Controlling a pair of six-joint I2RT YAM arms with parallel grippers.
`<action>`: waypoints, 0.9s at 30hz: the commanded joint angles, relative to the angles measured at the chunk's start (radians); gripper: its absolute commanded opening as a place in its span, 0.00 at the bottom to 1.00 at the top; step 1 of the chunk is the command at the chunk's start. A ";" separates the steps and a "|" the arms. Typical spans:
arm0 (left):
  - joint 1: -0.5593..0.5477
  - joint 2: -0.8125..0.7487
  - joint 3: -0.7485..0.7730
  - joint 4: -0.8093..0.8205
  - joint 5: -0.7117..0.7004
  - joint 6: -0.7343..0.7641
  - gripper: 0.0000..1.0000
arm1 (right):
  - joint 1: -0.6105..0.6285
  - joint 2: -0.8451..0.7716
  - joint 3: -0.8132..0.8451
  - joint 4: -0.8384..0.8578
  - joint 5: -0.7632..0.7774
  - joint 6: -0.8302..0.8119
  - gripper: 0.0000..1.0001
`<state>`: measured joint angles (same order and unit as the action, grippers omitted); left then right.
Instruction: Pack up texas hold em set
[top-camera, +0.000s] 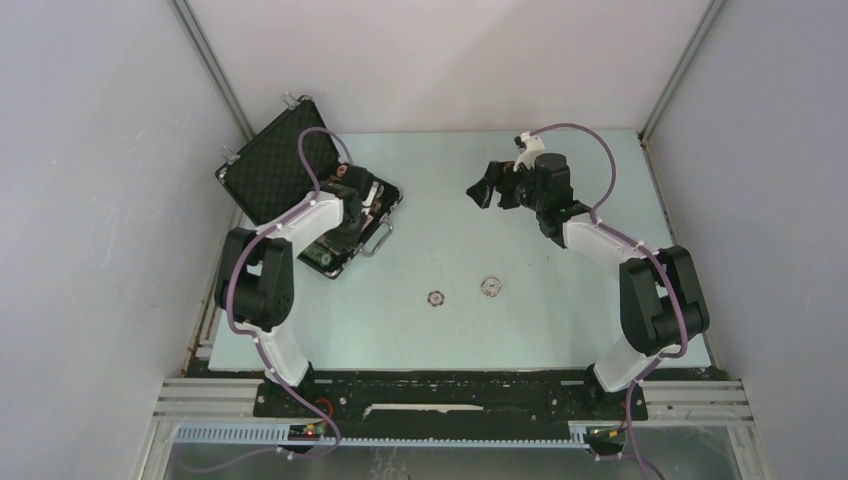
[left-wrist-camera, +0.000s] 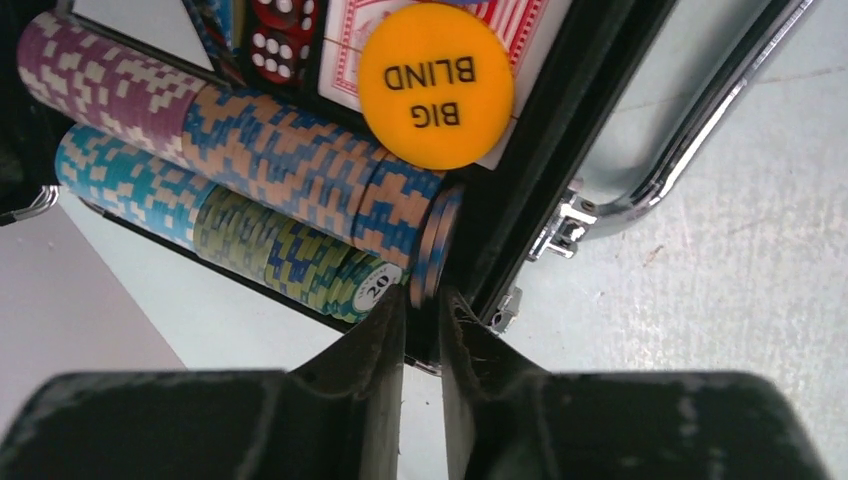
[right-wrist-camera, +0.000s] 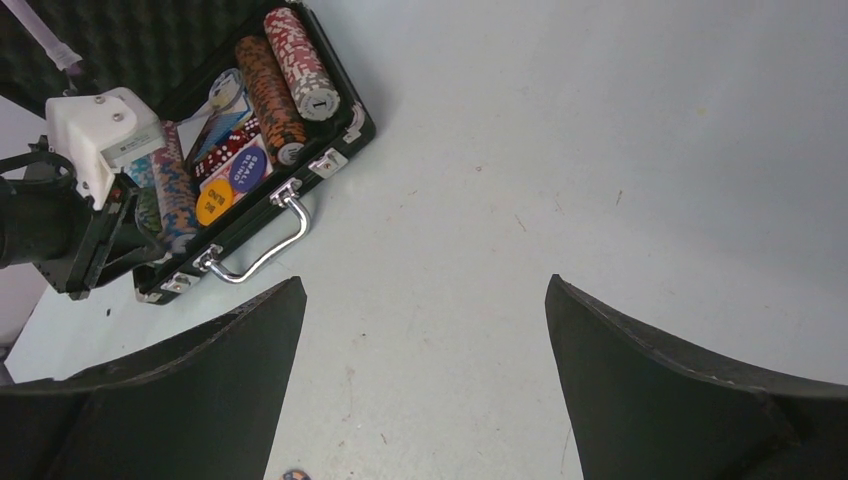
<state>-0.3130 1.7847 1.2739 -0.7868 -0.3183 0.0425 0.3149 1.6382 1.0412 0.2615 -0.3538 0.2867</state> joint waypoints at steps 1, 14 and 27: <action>0.007 -0.046 0.016 0.032 -0.077 -0.005 0.28 | 0.002 -0.018 -0.003 0.062 -0.031 0.008 1.00; 0.012 -0.122 0.013 0.053 -0.057 -0.022 0.55 | 0.003 -0.016 -0.003 0.066 -0.043 0.013 1.00; 0.009 -0.492 -0.023 0.222 0.204 -0.135 0.84 | 0.089 0.009 0.110 -0.188 0.153 0.037 1.00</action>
<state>-0.3046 1.4193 1.2728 -0.6994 -0.2150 -0.0422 0.3450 1.6409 1.0554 0.2134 -0.3176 0.2974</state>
